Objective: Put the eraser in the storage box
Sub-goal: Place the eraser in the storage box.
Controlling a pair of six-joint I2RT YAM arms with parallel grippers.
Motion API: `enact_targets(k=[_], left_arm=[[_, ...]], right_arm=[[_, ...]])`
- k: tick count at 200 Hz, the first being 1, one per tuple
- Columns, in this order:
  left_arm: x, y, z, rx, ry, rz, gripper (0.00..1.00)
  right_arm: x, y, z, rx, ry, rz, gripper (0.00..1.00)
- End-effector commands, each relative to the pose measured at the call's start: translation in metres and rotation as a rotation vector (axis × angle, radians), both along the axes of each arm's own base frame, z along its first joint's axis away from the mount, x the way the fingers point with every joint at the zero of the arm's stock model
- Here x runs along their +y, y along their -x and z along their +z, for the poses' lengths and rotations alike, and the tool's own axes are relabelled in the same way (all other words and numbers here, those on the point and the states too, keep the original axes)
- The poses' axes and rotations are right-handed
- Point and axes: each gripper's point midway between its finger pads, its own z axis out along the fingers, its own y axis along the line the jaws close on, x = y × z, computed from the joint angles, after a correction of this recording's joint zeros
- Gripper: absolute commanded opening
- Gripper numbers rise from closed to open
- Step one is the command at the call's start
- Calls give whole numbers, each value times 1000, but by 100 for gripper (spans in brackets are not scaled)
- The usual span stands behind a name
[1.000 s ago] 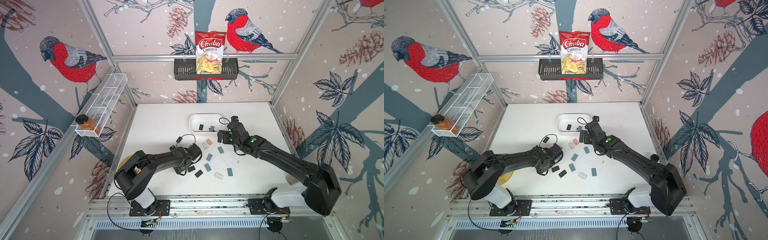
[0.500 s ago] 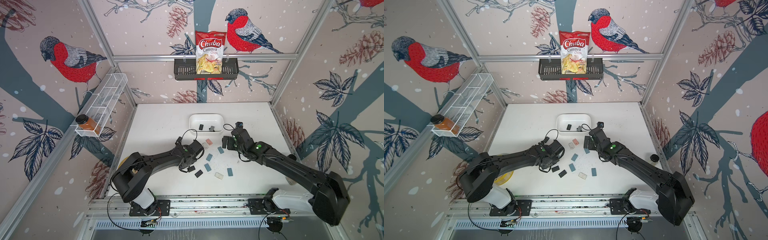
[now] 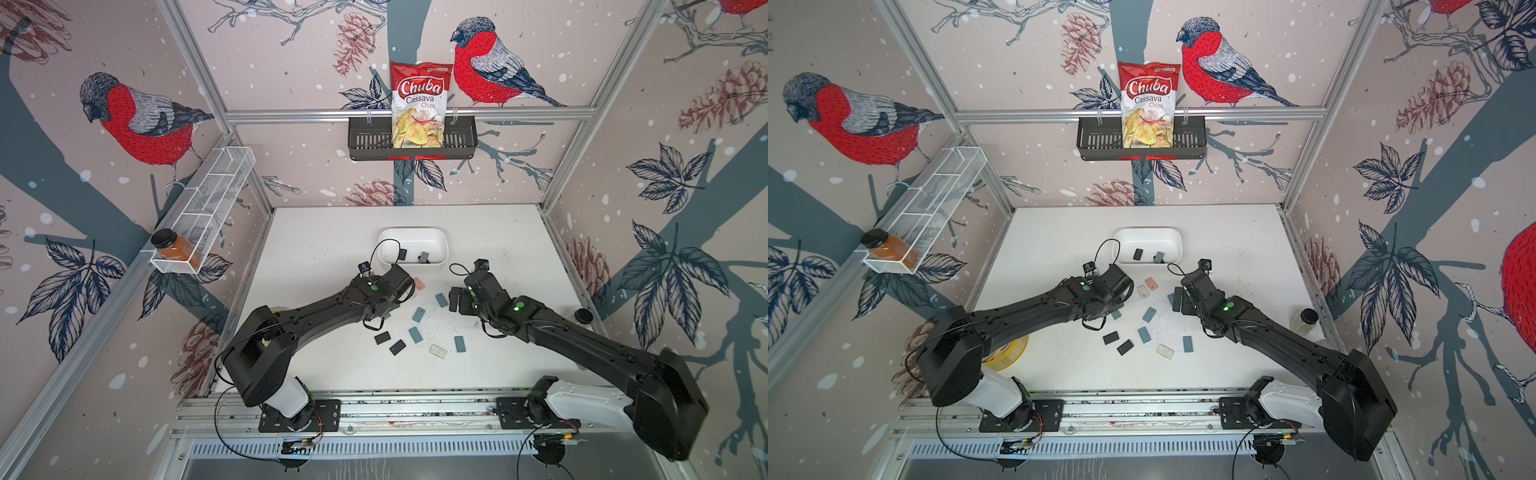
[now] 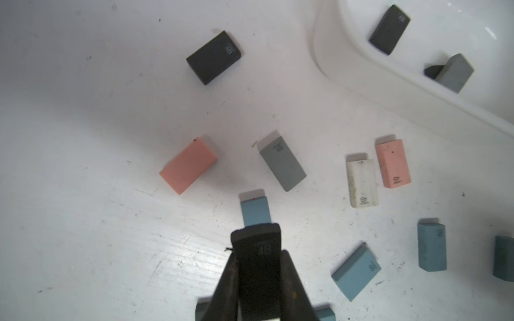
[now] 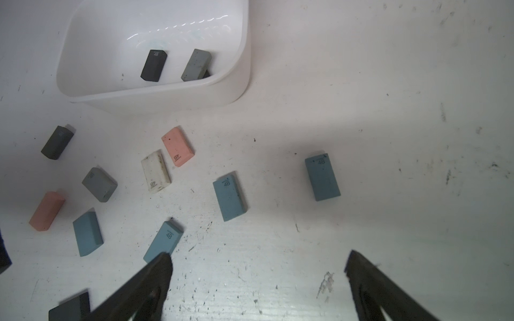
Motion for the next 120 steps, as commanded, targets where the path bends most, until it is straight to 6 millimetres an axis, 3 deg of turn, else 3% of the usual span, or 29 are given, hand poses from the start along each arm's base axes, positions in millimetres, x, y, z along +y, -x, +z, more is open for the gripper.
enact_targets(k=[1,66,120], left_arm=[[3,-11,18,-51,-69,-47,11],[-26,-65,57,-153,-60,-183,11],[-37,-117,59,-153,-60,-249,11]], right_arm=[[0,2,0,-14,-20,-18,100],[-5,19,-23,32,11,-39,100],[-8,33,-39,74,28,-55,100]])
